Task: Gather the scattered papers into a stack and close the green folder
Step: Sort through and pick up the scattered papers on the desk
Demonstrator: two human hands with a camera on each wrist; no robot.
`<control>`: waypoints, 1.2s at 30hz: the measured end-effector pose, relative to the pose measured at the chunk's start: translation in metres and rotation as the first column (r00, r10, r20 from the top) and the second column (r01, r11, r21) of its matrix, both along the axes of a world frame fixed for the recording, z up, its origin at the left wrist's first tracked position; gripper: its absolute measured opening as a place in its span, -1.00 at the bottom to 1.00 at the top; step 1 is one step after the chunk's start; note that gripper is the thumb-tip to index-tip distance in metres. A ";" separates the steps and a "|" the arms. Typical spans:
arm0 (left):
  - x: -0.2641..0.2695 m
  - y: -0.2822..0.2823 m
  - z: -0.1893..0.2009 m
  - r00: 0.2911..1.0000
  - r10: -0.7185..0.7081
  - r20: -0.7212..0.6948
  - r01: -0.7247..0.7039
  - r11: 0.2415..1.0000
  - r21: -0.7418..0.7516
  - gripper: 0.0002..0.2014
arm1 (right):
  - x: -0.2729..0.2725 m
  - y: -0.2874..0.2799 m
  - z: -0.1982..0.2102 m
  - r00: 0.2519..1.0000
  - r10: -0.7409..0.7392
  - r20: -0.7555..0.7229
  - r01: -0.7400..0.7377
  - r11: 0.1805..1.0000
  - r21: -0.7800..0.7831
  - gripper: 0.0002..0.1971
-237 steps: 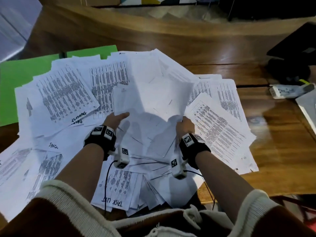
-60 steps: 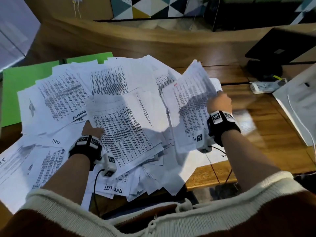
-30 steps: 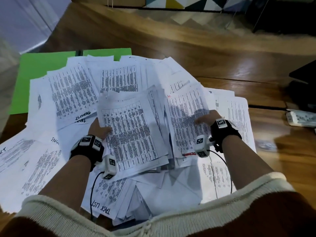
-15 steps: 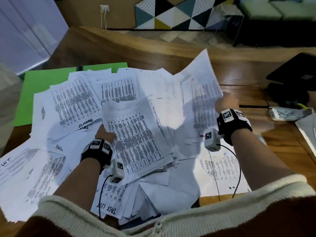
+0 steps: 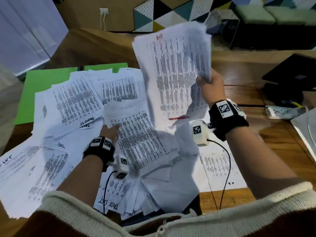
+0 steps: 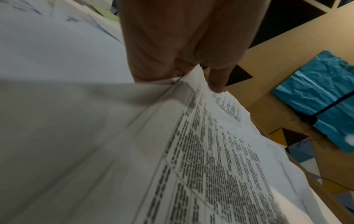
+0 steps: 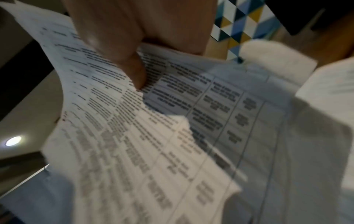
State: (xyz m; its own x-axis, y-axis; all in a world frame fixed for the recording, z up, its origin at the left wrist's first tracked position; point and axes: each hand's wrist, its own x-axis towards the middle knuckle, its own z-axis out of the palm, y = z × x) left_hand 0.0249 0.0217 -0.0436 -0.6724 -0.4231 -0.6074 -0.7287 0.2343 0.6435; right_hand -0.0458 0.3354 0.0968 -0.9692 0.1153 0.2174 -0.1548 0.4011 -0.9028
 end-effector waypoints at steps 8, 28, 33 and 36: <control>-0.003 -0.007 -0.010 0.953 0.297 0.055 -0.296 0.882 0.366 -0.22 | 0.003 0.003 -0.064 0.895 -0.046 0.444 0.239 0.890 -0.388 -0.77; -0.012 -0.011 -0.023 0.992 0.120 -0.033 -0.104 0.943 0.316 -0.14 | 0.068 -0.036 -0.135 0.700 0.015 0.714 -0.248 0.942 0.224 -0.76; -0.013 -0.016 -0.032 0.977 -0.187 0.106 0.197 0.977 -0.086 -0.27 | 0.070 -0.049 -0.141 0.657 -0.181 0.732 -0.225 0.879 0.420 -0.62; -0.012 -0.007 -0.018 0.966 -0.246 0.084 0.256 0.954 -0.155 -0.44 | 0.066 -0.043 -0.138 0.669 -0.232 0.706 -0.240 0.831 0.501 -0.83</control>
State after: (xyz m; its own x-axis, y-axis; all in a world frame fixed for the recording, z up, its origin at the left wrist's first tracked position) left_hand 0.0133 0.0149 -0.0611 -0.7322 -0.3425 -0.5886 -0.6706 0.5131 0.5357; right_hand 0.0203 0.2921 -0.0413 -0.8291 0.2112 -0.5177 0.4350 0.8254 -0.3599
